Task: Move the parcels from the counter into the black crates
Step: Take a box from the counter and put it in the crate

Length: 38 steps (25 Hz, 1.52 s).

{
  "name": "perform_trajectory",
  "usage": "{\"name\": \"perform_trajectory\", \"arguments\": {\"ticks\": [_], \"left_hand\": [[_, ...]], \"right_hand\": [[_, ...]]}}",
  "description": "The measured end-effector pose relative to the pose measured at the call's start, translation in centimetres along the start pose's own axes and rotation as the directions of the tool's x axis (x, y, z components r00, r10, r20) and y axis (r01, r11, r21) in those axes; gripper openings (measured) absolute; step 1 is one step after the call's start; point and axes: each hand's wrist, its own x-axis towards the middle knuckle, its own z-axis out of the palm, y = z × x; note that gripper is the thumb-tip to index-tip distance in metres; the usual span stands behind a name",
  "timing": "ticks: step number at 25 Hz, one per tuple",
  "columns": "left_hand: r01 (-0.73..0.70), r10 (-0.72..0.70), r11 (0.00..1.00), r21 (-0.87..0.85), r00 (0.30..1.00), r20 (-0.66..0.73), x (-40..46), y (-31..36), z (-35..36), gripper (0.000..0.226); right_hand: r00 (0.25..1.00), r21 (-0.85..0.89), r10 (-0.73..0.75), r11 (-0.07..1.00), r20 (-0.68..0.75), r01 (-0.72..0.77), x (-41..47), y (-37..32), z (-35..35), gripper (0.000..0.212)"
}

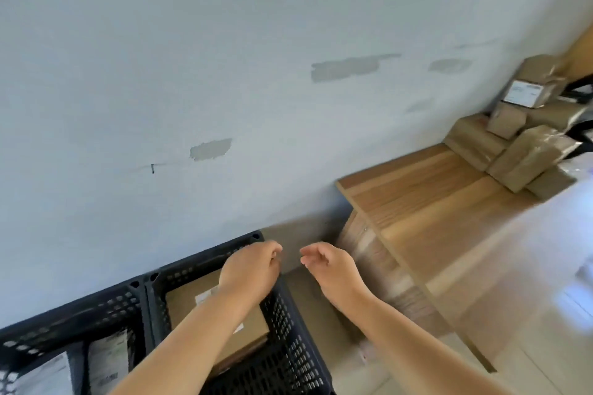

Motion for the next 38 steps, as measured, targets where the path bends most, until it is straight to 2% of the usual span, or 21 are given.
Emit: {"name": "perform_trajectory", "arguments": {"ticks": [3,7,10,18,23,30,38], "left_hand": [[-0.157,0.157,0.987,-0.012,0.987,-0.035,-0.1,6.4,-2.1,0.034],[-0.323,0.323,0.946,0.008,0.944,-0.073,-0.9,14.9,-3.7,0.031],[-0.424,0.423,0.906,0.018,0.901,-0.095,-2.0,20.9,-4.3,0.028],[-0.648,0.644,0.761,0.015,0.753,-0.138,-5.4,35.4,-1.7,0.023],[-0.690,0.689,0.722,0.051,0.711,-0.140,-7.5,44.1,1.9,0.024],[-0.669,0.663,0.740,0.063,0.712,-0.231,-8.9,56.0,7.1,0.023],[-0.616,0.619,0.782,0.099,0.747,-0.243,-5.8,63.7,11.9,0.022]], "right_hand": [[0.987,-0.003,-0.075,0.997,-0.140,0.075,-3.6,-1.6,-6.2,0.021],[0.938,-0.007,-0.096,0.995,-0.333,0.100,-8.4,-2.8,-13.9,0.035],[0.896,-0.036,-0.122,0.992,-0.427,0.119,-11.9,-2.6,-19.0,0.043],[0.769,-0.095,-0.179,0.984,-0.614,0.153,-19.6,1.3,-32.0,0.034],[0.713,-0.112,-0.219,0.974,-0.666,0.195,-23.1,5.7,-40.3,0.040],[0.711,-0.188,-0.318,0.948,-0.627,0.258,-25.8,10.6,-52.4,0.035],[0.726,-0.194,-0.372,0.927,-0.578,0.321,-22.6,15.3,-62.0,0.033]]}}
